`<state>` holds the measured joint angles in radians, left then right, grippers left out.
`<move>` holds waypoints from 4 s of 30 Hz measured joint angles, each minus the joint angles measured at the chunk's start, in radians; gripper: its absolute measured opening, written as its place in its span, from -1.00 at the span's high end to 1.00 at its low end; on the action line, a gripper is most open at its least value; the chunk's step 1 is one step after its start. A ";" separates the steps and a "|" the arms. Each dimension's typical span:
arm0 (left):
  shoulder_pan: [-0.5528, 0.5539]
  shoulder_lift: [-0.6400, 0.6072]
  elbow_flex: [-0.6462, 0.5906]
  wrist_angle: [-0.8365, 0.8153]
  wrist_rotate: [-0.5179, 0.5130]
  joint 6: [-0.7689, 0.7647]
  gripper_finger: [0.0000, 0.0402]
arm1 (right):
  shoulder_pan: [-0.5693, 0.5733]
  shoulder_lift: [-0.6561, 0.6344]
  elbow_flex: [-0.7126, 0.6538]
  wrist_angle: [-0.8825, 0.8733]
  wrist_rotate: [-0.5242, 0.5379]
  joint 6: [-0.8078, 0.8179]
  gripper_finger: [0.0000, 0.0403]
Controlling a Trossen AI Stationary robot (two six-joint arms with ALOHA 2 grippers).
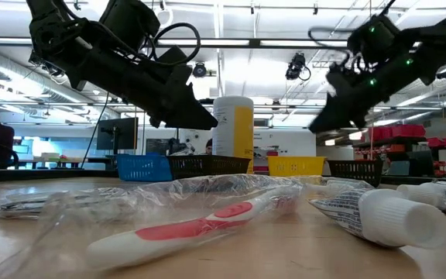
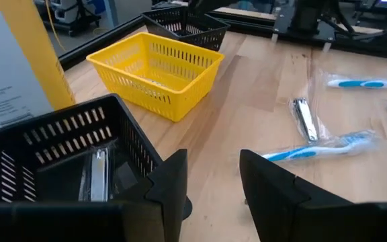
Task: Pick & Place Travel size toiletries
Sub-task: Put the blue toothbrush into the blue bin
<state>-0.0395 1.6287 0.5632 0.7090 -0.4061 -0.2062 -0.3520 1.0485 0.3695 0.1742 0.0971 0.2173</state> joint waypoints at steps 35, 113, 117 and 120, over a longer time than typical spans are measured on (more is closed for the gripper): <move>0.000 -0.266 0.047 -0.238 0.163 0.078 0.27 | 0.429 0.289 0.000 0.331 -0.128 -0.060 0.52; 0.000 -0.221 0.045 -0.077 0.162 0.242 0.26 | 0.425 0.490 0.283 0.355 0.150 -0.065 0.90; 0.009 -0.222 0.046 -0.148 0.190 0.225 0.18 | 0.425 0.490 0.283 0.320 0.153 -0.062 0.90; 0.013 -0.222 0.045 -0.236 0.245 0.185 0.09 | 0.423 0.490 0.283 0.356 0.123 -0.076 0.90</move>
<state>-0.0261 1.4067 0.6086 0.4727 -0.1607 -0.0212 0.0711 1.5383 0.6529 0.5307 0.2204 0.1413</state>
